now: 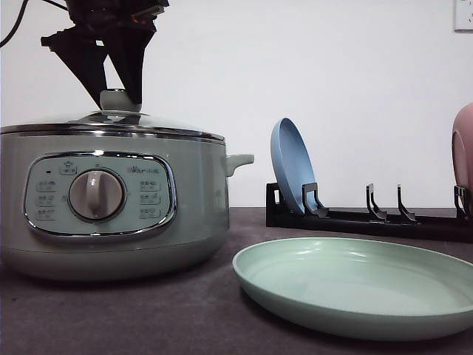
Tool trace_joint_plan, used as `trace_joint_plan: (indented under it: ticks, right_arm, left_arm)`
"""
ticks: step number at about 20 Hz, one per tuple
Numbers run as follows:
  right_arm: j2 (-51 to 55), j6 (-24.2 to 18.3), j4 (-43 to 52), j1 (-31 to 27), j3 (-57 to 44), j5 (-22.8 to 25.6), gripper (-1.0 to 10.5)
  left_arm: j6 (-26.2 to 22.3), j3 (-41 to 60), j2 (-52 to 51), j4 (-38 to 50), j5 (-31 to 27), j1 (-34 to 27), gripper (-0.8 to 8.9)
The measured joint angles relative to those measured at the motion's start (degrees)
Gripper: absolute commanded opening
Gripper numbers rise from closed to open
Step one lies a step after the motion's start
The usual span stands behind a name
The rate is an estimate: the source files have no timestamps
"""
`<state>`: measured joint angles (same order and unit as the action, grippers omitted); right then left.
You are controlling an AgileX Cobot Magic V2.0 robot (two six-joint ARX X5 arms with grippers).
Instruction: The right arm pick the green plate and place it on desk, then the left arm uncap open the steamer lid, the right arm pick the potato and place it on the plate, then the right arm cap close the steamer lid
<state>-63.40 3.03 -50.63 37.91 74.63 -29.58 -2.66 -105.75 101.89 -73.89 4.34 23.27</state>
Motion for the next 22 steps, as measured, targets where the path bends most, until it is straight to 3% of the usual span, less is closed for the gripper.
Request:
trace_joint_plan:
  ticks: [13,16,22]
  right_arm:
    - [0.00,0.02,0.02,0.00,0.00,0.00,2.2]
    - [0.00,0.04,0.24,0.00,0.00,0.02,2.2]
    - [-0.09,1.46,0.76,0.00,0.00,0.22,2.2]
  left_arm:
    - [0.22,0.17,-9.79,-0.33,-1.33,-4.66,0.08]
    - [0.22,0.17,-13.00,-1.79,-4.33,-7.76,0.08]
    - [0.22,0.17,-16.04,-3.15,-5.05,-16.41,0.08]
